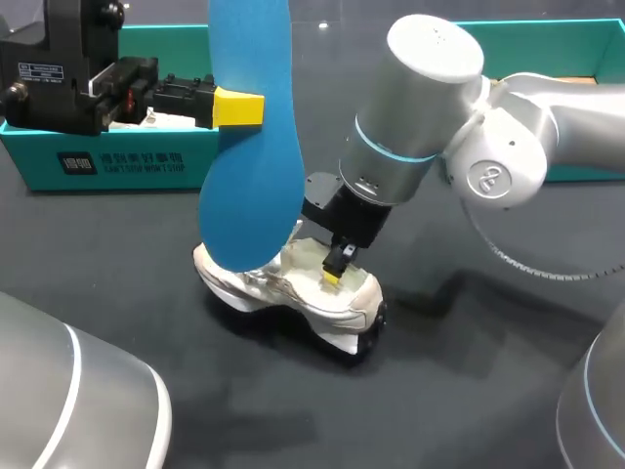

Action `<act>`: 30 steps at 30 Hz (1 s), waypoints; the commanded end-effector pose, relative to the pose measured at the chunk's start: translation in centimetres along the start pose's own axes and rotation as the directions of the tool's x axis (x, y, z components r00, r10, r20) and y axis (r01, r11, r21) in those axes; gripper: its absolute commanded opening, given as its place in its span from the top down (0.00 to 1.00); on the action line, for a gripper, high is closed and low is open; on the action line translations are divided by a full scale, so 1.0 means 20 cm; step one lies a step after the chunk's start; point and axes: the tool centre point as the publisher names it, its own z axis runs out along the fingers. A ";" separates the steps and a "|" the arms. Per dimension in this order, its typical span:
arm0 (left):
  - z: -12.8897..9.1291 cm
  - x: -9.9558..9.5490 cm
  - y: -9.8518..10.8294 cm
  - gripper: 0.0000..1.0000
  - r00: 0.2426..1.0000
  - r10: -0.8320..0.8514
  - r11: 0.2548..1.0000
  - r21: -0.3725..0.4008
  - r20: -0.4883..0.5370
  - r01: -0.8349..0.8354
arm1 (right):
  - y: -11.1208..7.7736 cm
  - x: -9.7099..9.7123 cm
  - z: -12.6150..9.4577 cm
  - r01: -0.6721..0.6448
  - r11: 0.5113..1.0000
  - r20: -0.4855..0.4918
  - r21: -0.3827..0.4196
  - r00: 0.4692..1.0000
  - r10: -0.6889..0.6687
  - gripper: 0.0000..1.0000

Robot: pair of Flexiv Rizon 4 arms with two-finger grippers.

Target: Take the shoe out of the shoebox, open the shoe tongue, remove and reinsert the insole, then place the shoe into the shoebox

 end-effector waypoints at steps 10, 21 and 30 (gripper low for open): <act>0.00 -0.01 -0.01 1.00 1.000 -0.001 1.000 -0.006 -0.002 0.001 | 0.03 0.12 -0.04 -0.405 0.903 0.081 -0.141 0.905 0.418 1.00; 0.00 -0.01 -0.01 1.00 1.000 -0.001 1.000 -0.006 -0.002 0.001 | 0.07 0.21 -0.03 -0.577 0.795 0.089 -0.187 0.796 0.598 1.00; 0.00 -0.01 -0.01 1.00 1.000 -0.001 1.000 -0.006 -0.002 0.001 | 0.07 0.16 0.06 -0.642 0.745 0.054 -0.183 0.750 0.660 1.00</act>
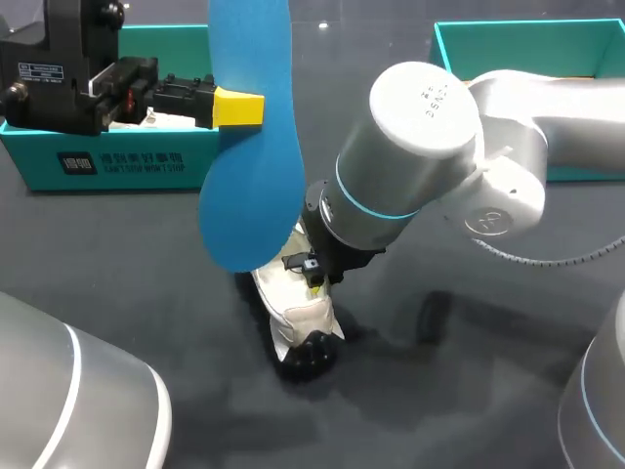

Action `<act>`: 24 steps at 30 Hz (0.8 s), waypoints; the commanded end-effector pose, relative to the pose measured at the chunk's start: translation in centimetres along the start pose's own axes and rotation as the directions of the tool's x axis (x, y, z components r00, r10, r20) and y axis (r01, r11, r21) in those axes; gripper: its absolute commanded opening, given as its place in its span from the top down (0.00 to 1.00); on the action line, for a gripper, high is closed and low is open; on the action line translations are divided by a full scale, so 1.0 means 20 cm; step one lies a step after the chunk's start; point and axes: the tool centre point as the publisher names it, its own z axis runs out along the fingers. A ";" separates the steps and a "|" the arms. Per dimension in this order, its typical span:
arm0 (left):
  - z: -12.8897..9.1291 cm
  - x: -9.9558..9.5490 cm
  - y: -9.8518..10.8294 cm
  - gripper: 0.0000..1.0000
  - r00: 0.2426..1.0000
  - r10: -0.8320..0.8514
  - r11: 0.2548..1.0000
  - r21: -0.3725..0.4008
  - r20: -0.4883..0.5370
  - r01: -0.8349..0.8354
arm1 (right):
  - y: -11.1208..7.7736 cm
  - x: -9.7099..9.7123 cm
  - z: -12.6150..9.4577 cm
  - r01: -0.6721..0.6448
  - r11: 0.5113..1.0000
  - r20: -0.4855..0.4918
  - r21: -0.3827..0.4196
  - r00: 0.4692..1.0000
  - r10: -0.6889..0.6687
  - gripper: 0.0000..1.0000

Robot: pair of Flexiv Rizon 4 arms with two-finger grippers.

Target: Take the shoe out of the shoebox, open the shoe tongue, remove and reinsert the insole, then place the shoe into the shoebox

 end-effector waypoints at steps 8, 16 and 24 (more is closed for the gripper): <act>0.00 -0.01 -0.01 1.00 1.000 -0.001 1.000 -0.006 -0.002 0.001 | -0.01 -0.10 0.14 -0.094 0.996 -0.025 0.000 0.995 0.094 1.00; 0.00 -0.01 -0.01 1.00 1.000 -0.001 1.000 -0.006 -0.002 0.001 | -0.05 -0.17 0.18 -0.135 0.991 -0.017 -0.010 0.991 0.135 1.00; 0.00 -0.01 -0.01 1.00 1.000 -0.001 1.000 -0.006 -0.002 0.001 | -0.06 -0.22 0.22 -0.156 0.988 -0.029 0.004 0.987 0.156 1.00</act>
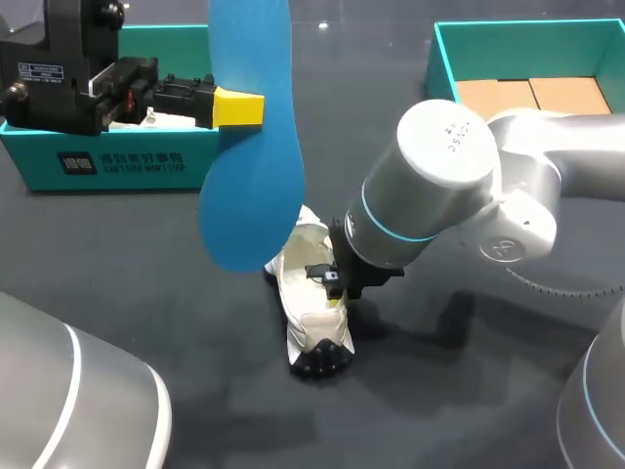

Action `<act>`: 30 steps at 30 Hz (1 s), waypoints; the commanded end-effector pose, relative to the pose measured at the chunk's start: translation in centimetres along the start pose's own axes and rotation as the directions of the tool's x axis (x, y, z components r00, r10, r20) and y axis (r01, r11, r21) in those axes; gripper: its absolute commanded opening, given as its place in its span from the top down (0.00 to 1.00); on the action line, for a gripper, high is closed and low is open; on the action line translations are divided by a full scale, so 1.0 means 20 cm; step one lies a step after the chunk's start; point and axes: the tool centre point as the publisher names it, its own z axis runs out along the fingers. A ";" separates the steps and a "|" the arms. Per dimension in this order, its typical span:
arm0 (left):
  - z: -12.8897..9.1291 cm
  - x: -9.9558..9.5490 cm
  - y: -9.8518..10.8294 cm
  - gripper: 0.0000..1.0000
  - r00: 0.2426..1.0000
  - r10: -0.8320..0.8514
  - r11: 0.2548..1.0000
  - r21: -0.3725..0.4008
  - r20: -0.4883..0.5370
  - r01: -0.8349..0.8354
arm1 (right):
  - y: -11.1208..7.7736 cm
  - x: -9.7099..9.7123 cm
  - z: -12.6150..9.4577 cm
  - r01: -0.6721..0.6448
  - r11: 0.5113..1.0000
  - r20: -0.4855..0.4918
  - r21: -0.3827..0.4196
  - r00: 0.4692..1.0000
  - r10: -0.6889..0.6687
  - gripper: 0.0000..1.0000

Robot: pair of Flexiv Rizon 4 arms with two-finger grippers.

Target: Take the shoe out of the shoebox, open the shoe tongue, remove and reinsert the insole, then place the shoe into the shoebox

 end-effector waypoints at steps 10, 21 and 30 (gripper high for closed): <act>0.00 -0.01 -0.01 1.00 1.000 -0.001 1.000 -0.006 -0.002 0.001 | -0.01 -0.07 0.07 -0.012 1.000 -0.041 0.008 0.999 0.012 0.96; 0.00 -0.01 -0.01 1.00 1.000 -0.001 1.000 -0.006 -0.002 0.001 | 0.00 -0.08 0.07 -0.013 1.000 -0.050 0.011 0.999 0.013 0.53; 0.00 -0.01 -0.01 1.00 1.000 -0.001 1.000 -0.006 -0.002 0.001 | 0.04 -0.06 -0.04 0.012 1.000 -0.050 -0.005 0.999 -0.013 0.00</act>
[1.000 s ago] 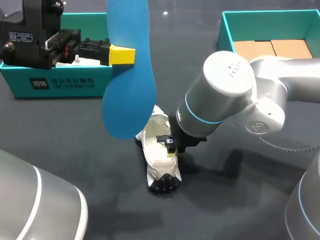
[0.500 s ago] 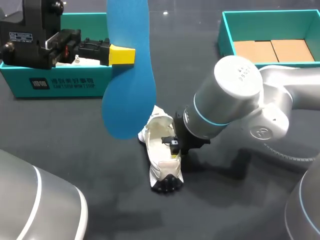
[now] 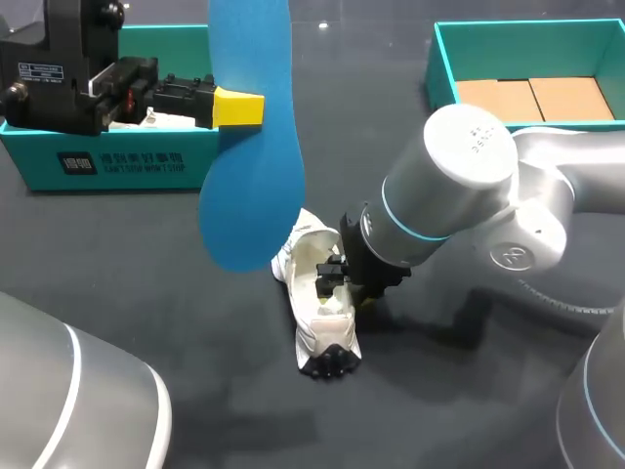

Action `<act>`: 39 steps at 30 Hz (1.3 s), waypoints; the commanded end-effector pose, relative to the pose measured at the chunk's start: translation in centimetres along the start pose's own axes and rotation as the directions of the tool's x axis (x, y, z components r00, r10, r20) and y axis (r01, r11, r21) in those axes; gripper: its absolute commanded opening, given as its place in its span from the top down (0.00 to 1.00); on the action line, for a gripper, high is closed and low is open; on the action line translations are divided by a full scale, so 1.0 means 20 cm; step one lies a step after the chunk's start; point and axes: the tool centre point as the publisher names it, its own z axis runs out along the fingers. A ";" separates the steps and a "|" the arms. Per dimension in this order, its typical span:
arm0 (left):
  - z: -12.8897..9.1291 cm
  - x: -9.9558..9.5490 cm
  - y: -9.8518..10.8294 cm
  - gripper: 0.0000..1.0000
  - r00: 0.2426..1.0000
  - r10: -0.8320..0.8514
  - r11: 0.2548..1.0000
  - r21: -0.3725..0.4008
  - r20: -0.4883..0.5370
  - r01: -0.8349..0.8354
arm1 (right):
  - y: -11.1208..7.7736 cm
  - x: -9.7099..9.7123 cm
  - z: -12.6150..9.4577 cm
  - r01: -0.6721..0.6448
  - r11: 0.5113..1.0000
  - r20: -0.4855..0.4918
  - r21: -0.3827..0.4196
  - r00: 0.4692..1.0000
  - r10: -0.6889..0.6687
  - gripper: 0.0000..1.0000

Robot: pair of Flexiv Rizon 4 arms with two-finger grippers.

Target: Take the shoe out of the shoebox, open the shoe tongue, remove and reinsert the insole, then place the shoe into the shoebox

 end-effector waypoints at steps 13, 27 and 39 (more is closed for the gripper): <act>0.00 -0.01 -0.01 1.00 1.000 -0.001 1.000 -0.006 -0.002 0.001 | 0.02 -0.03 -0.31 0.043 0.999 -0.147 -0.002 0.988 -0.043 0.00; 0.00 -0.01 -0.01 1.00 1.000 -0.001 1.000 -0.006 -0.002 0.001 | 0.05 -0.04 -0.37 0.100 0.995 -0.213 -0.019 0.972 -0.101 0.00; 0.00 -0.01 -0.01 1.00 1.000 -0.001 1.000 -0.006 -0.002 0.001 | 0.18 -0.06 -0.56 0.048 0.987 -0.489 -0.151 0.865 -0.116 0.00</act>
